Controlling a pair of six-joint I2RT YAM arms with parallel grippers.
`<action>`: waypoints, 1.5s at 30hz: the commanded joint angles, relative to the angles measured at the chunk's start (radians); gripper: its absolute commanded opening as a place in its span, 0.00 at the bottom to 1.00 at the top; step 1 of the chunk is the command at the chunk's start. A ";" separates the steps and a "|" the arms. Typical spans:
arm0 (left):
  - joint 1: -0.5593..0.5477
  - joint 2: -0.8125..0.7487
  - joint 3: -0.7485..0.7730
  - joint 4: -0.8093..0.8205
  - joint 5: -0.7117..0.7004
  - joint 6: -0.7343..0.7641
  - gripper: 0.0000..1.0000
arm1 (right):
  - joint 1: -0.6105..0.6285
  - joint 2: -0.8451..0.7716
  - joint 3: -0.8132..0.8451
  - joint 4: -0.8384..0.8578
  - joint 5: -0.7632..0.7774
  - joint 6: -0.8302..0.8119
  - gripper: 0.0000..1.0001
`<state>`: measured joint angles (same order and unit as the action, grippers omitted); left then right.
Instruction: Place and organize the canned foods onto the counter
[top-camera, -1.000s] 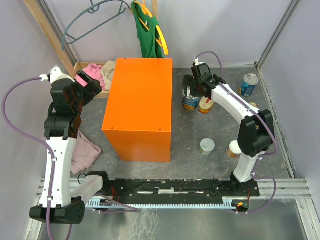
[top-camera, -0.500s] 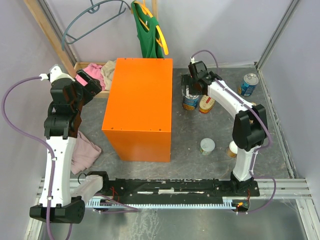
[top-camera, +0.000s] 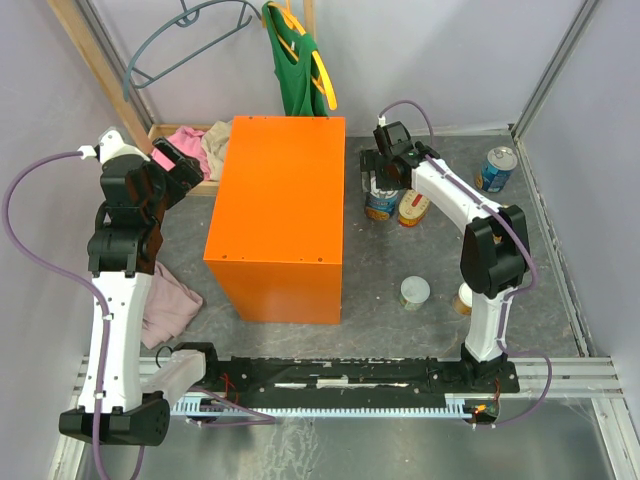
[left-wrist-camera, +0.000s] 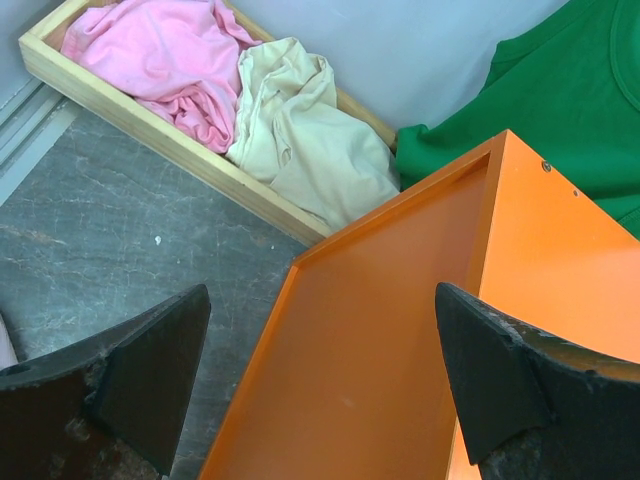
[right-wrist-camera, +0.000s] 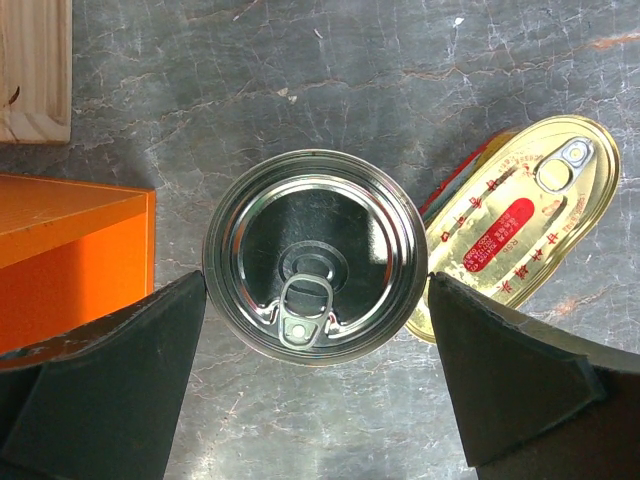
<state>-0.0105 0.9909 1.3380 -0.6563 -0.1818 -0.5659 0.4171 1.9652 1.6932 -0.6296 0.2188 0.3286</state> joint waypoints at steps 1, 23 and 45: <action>0.003 0.000 0.043 0.030 -0.009 0.036 0.99 | 0.003 0.007 0.026 0.018 0.010 -0.014 1.00; 0.003 0.009 0.040 0.029 -0.010 0.038 0.99 | 0.003 0.084 0.032 0.039 0.019 -0.027 1.00; 0.004 -0.010 -0.025 0.069 -0.033 -0.002 1.00 | 0.001 0.033 0.037 0.042 -0.018 -0.054 0.01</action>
<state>-0.0105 1.0004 1.3289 -0.6460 -0.1928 -0.5591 0.4168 2.0415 1.7145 -0.5888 0.2138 0.2905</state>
